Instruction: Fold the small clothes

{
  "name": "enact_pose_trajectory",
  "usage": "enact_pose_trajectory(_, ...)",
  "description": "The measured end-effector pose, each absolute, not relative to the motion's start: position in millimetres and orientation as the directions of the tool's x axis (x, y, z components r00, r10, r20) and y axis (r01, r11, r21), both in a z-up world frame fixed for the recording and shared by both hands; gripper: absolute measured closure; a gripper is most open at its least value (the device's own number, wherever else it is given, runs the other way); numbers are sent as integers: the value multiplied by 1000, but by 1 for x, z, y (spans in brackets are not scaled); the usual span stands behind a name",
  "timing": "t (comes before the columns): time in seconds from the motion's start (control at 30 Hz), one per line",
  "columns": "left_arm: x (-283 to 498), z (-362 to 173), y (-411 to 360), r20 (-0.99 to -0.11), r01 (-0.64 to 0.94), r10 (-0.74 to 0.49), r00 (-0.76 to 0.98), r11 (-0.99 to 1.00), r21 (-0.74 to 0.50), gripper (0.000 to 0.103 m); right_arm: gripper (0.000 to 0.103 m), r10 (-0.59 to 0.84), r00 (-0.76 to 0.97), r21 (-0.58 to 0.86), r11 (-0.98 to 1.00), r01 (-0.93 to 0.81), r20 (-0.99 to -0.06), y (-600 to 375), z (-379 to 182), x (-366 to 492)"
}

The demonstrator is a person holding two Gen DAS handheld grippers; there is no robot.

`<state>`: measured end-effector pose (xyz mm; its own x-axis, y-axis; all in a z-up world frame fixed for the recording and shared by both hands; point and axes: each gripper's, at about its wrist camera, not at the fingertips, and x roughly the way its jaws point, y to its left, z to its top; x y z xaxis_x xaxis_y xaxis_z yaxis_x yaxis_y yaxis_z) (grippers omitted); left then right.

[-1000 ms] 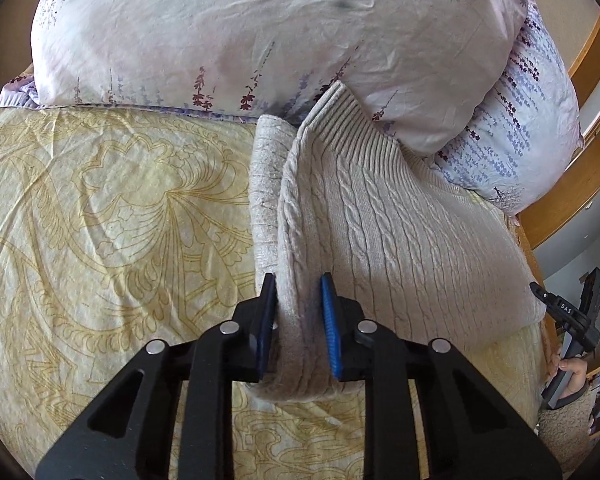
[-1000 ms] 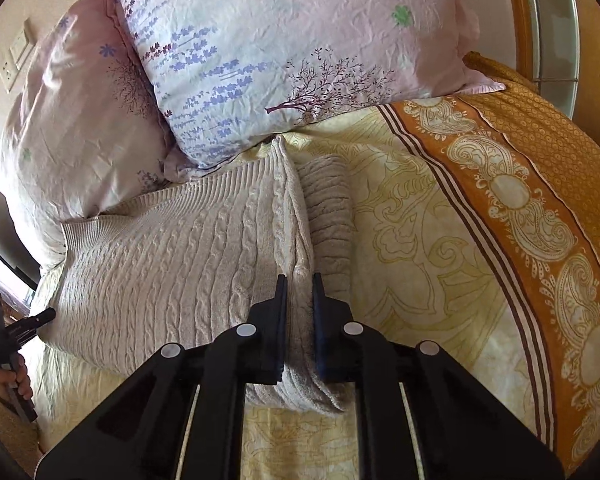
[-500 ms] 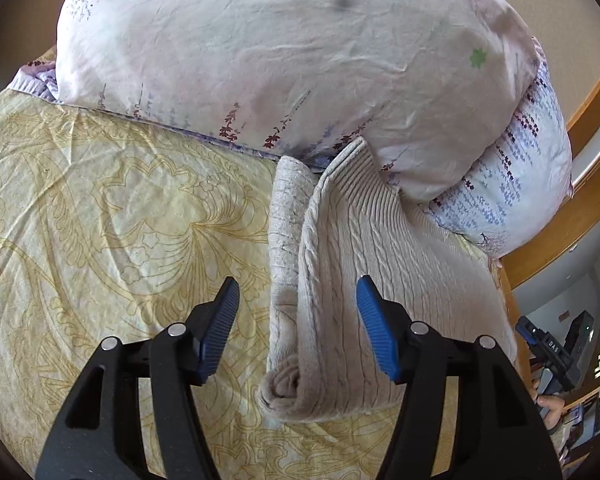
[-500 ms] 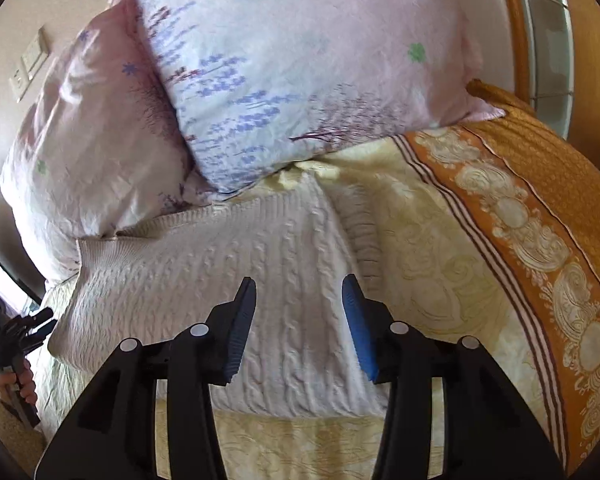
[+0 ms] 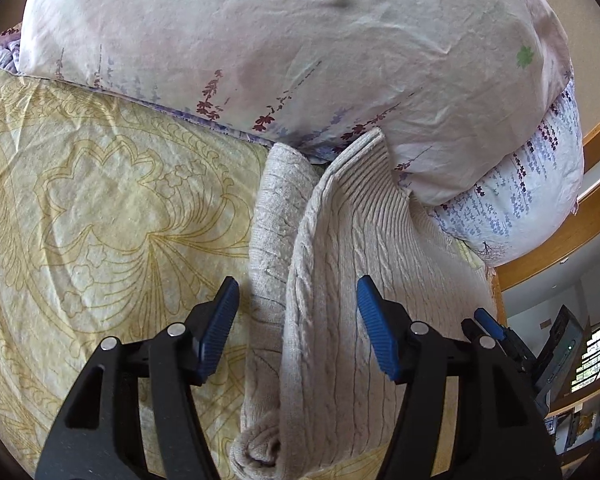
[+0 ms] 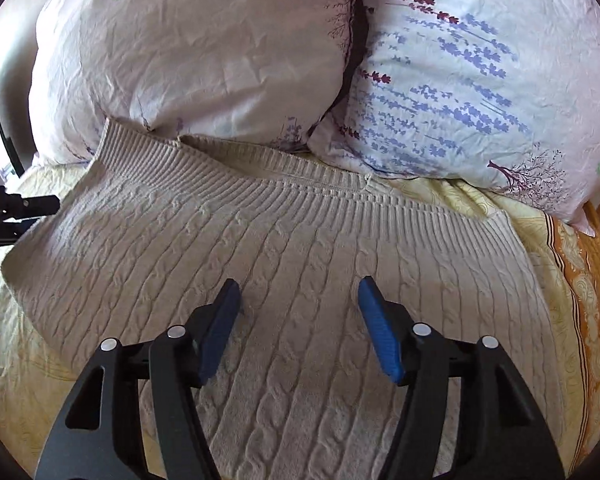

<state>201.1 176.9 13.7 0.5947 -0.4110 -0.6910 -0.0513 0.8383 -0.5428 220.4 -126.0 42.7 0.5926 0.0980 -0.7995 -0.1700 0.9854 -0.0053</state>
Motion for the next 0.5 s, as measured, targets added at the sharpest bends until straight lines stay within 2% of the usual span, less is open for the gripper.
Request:
enact_pose_trajectory(0.17, 208, 15, 169, -707, -34, -391, 590, 862, -506, 42, 32, 114, 579, 37, 989, -144, -808, -133, 35, 223)
enact_pose_trajectory(0.5, 219, 19, 156, -726, -22, -373, 578, 882, -471, 37, 29, 139, 569, 68, 987, -144, -810, -135, 32, 226)
